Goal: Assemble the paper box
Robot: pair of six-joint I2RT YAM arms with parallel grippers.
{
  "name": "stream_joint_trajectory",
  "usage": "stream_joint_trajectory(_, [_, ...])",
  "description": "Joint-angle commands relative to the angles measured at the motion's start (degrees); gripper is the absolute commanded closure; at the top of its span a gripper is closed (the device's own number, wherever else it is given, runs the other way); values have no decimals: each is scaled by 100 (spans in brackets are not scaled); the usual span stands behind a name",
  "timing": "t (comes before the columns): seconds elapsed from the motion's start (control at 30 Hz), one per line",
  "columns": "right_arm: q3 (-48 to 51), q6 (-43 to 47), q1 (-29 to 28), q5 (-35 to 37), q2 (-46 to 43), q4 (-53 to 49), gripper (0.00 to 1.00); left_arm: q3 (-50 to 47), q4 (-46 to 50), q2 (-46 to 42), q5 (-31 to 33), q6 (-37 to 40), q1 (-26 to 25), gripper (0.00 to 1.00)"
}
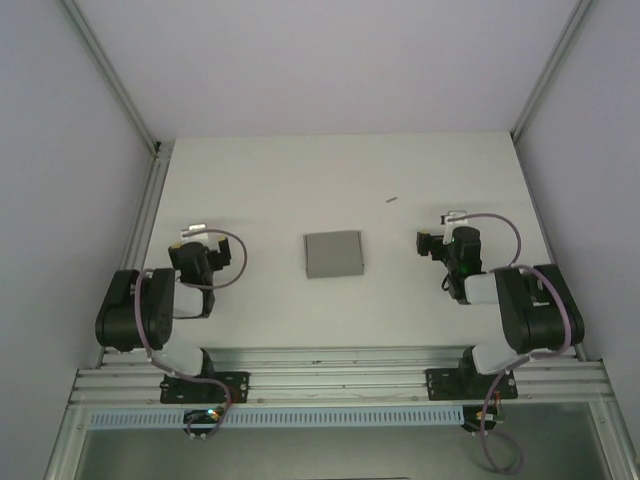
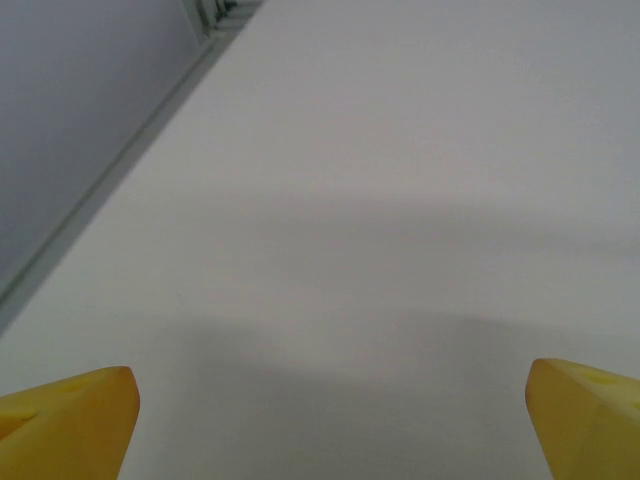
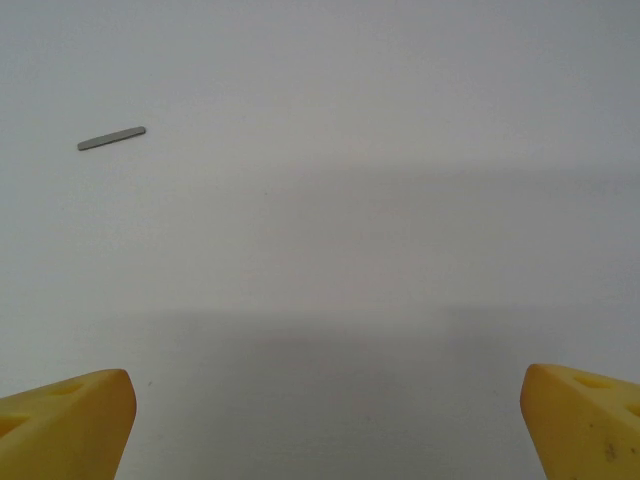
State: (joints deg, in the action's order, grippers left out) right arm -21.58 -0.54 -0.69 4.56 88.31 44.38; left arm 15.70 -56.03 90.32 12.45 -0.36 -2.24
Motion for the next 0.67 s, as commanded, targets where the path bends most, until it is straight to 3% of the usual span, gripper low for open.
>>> stream_joint_trajectory(0.0, [-202, -133, 69, -500, 13, 608, 0, 325, -442, -28, -277, 0, 179, 0])
stream_joint_trajectory(0.07, [-117, -177, 64, -340, 2, 749, 0, 414, -70, -128, -288, -98, 180, 0])
stream_joint_trajectory(0.63, [-152, -167, 49, -280, 10, 709, 0, 502, -44, -63, -259, -50, 202, 0])
